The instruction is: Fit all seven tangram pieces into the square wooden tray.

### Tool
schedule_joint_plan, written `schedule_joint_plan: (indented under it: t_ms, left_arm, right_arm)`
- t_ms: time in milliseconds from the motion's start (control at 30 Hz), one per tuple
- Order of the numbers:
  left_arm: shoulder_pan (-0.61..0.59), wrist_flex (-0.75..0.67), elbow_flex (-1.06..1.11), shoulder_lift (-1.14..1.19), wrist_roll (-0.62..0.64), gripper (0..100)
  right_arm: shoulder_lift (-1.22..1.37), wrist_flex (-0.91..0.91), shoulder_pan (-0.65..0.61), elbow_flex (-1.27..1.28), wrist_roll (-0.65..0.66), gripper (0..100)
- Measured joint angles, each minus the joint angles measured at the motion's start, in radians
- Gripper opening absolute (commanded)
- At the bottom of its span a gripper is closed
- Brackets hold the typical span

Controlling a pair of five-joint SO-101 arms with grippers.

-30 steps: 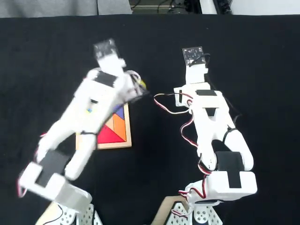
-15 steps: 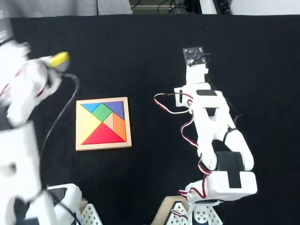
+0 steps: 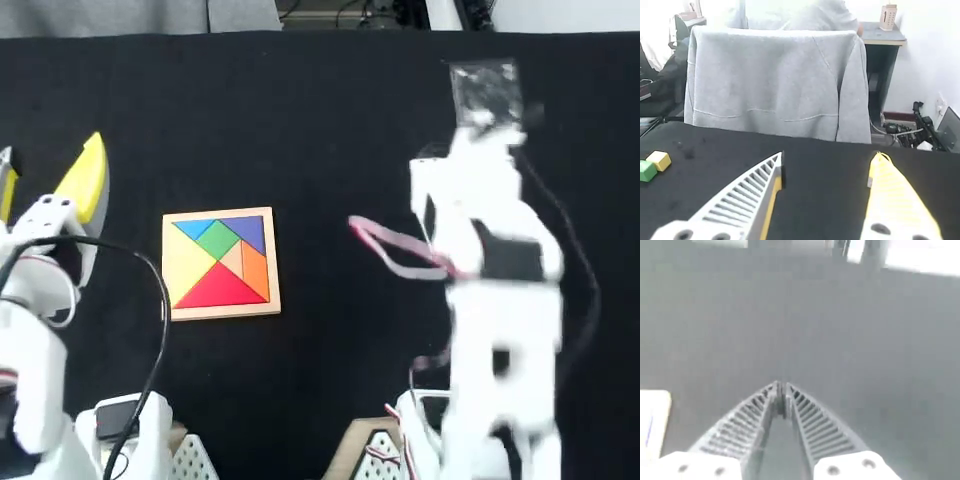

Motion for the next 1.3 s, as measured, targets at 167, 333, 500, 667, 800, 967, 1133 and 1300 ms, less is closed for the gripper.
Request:
schedule_joint_plan:
  t_ms: [167,333,500,667,800,967,1133,1300]
  left_arm:
    - [0.0,-0.034,0.054,-0.152,-0.002,28]
    - [0.0,-0.04,0.083,-0.354,-0.002,28]
    - [0.0,-0.04,0.192,-0.517,-0.077,28]
    - [0.0,-0.028,0.281,-0.689,-0.103,28]
    - [0.0,0.089,0.284,-0.689,-0.103,28]
    - [0.071,0.115,0.282,-0.695,-0.078,28]
    - [0.098,0.173,0.163,-0.695,-0.078,28]
    - [0.098,0.273,0.084,-0.695,-0.078,28]
  right_arm:
    - [-0.345,0.034,0.0,0.0,-0.002,1.5]
    - [-0.643,0.074,0.002,-0.002,0.0,1.5]
    - [-0.867,0.132,0.0,-0.002,0.0,1.5]
    - [-1.053,0.213,-0.003,-0.012,-0.002,1.5]
    - [-1.056,0.305,0.002,-0.025,0.0,1.5]
    - [-1.056,0.328,0.002,-0.026,0.0,1.5]
    - [-1.056,0.347,0.002,-0.106,0.0,1.5]
    - [-1.056,0.416,0.0,-0.192,0.0,1.5]
